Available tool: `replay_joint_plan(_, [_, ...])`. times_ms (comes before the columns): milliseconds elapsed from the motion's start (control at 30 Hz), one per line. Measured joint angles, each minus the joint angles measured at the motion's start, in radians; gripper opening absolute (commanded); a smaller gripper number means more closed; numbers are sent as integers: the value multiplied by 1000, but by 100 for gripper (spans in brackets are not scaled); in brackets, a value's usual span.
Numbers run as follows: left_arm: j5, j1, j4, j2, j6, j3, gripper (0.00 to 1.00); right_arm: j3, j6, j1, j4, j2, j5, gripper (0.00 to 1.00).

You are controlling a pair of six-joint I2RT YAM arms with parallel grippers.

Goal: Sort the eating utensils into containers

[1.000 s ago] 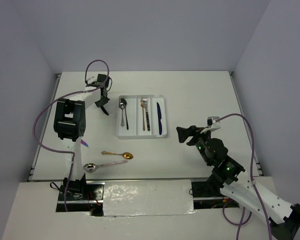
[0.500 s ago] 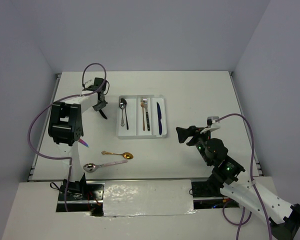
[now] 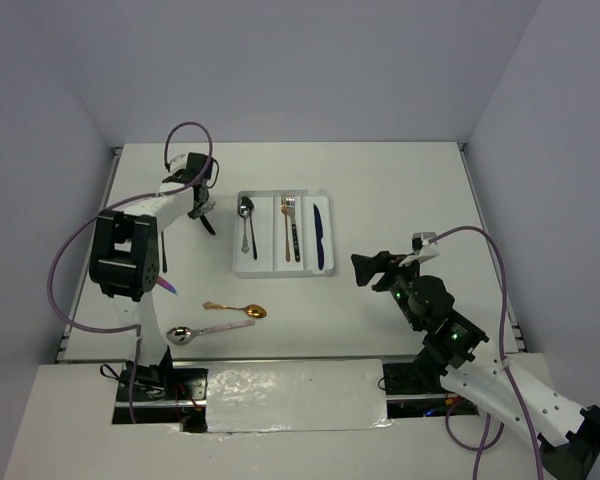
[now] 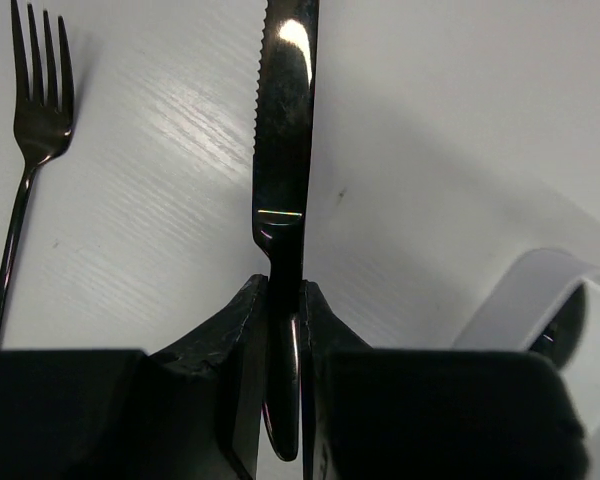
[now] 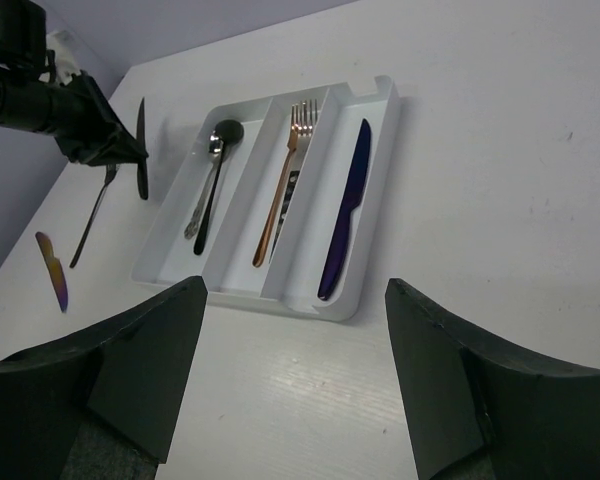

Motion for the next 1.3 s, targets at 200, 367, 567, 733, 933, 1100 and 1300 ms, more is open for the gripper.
replay_joint_plan(200, [-5, -79, 3, -145, 51, 1, 0, 0, 5, 0, 0, 1, 0, 80])
replay_joint_plan(367, [20, -224, 35, -272, 82, 6, 0, 0, 23, 0, -5, -10, 2, 80])
replay_joint_plan(567, [89, -420, 106, -315, 77, 11, 0, 0, 44, 0, -29, -91, 19, 79])
replay_joint_plan(733, [130, -489, 141, -272, 70, 13, 0, 0, 58, 0, -47, -153, 43, 80])
replay_joint_plan(933, [172, -555, 175, -134, 44, 23, 0, 0, 62, 0, -52, -167, 57, 80])
replay_joint_plan(1100, [200, -588, 196, -79, -3, 23, 0, 0, 62, 0, -54, -166, 60, 79])
replay_joint_plan(1300, [196, -592, 256, -56, -77, 15, 0, 0, 62, 0, -54, -166, 60, 80])
